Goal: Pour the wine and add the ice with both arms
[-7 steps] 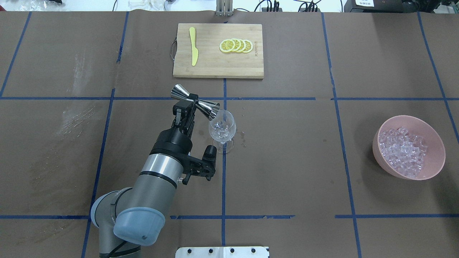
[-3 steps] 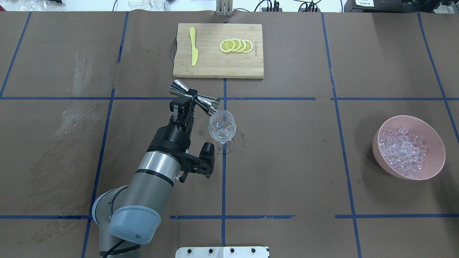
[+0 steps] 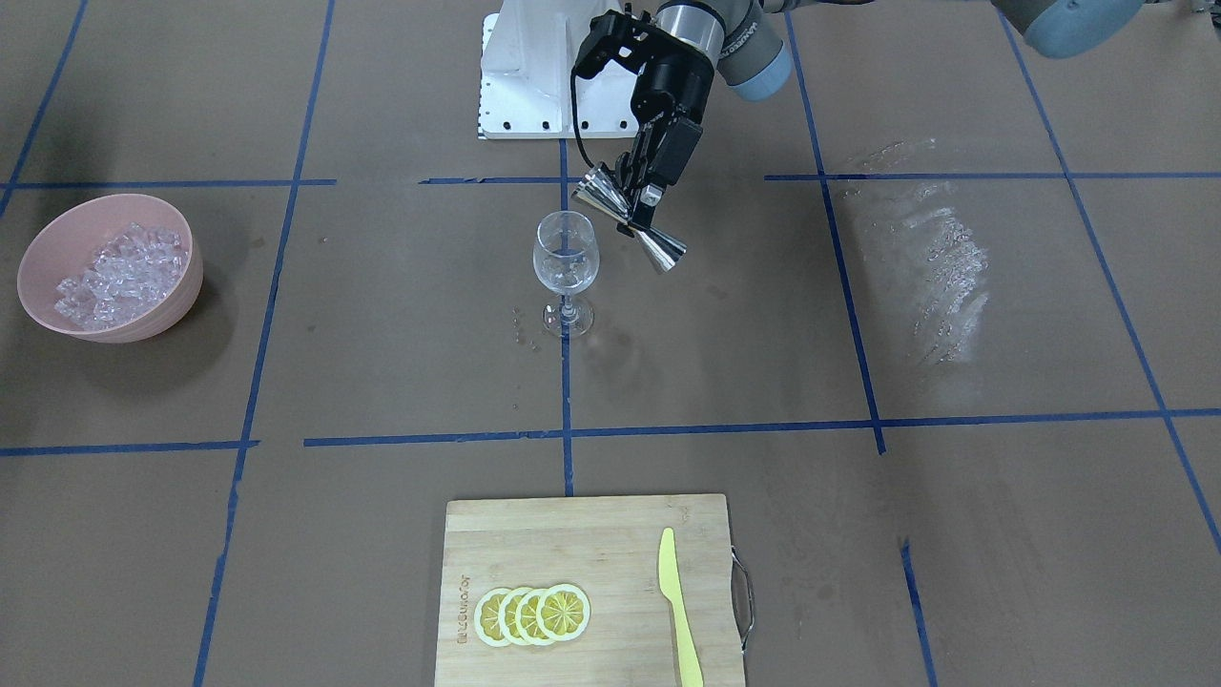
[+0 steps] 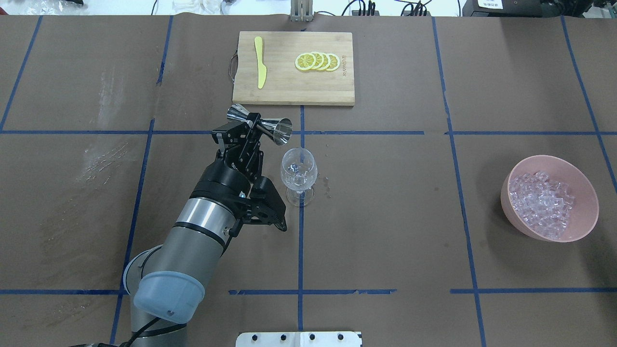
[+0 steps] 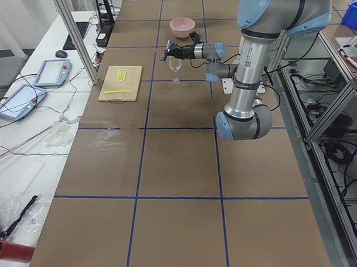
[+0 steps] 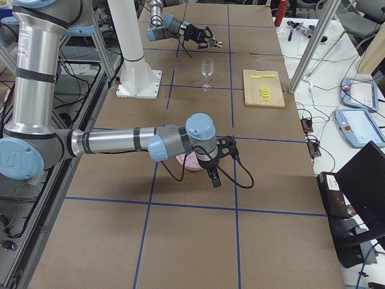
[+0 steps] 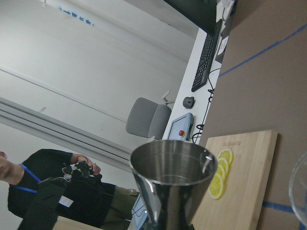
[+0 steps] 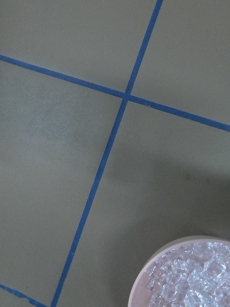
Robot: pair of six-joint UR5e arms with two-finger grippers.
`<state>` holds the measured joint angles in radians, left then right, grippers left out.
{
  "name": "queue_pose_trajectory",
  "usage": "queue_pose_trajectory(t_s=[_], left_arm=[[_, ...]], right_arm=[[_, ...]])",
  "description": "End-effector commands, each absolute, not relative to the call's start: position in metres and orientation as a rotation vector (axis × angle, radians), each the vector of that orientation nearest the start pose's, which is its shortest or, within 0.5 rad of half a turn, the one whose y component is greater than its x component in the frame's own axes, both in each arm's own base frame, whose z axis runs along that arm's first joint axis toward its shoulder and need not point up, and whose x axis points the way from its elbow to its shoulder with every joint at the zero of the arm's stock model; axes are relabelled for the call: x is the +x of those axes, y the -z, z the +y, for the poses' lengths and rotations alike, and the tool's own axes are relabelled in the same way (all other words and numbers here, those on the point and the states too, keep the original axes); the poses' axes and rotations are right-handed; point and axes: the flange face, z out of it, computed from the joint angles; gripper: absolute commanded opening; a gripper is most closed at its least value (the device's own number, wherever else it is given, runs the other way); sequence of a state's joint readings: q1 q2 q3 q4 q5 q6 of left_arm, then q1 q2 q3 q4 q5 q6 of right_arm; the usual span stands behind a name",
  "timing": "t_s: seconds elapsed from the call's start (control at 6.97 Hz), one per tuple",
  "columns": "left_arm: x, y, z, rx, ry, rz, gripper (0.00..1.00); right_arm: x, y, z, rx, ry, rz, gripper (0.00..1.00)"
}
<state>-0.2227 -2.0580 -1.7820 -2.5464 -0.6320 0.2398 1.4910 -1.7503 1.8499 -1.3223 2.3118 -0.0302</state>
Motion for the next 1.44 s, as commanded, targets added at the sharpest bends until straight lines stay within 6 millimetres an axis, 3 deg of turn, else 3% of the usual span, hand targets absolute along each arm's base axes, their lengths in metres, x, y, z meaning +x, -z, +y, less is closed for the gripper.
queue_pose_trajectory(t_s=[0.0,0.14,0.29,0.43,0.57,0.72,1.15,1.29], left_arm=[[0.484,-0.198,-0.339,1.565,-0.295,0.383,0.0],[0.483,-0.213,-0.34,1.47,-0.14,0.607,0.0],[0.473,-0.245,-0.343,1.383,-0.078,0.714,0.0],[0.458,-0.289,-0.341,1.351,-0.075,0.661,0.0],[0.433,-0.317,-0.34,1.305,0.051,0.717,0.0],[0.427,-0.334,-0.339,1.219,0.217,0.84,0.0],[0.381,-0.429,-0.33,1.172,0.368,0.807,0.0],[0.379,-0.456,-0.333,1.197,0.44,0.78,0.0]], right_arm=[[0.031,-0.576,-0.437,0.316,0.234,-0.742,1.0],[0.031,-0.574,-0.437,0.319,0.235,-0.742,1.0],[0.031,-0.575,-0.437,0.319,0.238,-0.743,1.0],[0.031,-0.574,-0.437,0.322,0.239,-0.742,1.0],[0.031,-0.573,-0.437,0.322,0.238,-0.744,1.0],[0.031,-0.572,-0.437,0.323,0.237,-0.744,1.0],[0.031,-0.57,-0.437,0.326,0.237,-0.744,1.0],[0.032,-0.57,-0.437,0.328,0.236,-0.744,1.0]])
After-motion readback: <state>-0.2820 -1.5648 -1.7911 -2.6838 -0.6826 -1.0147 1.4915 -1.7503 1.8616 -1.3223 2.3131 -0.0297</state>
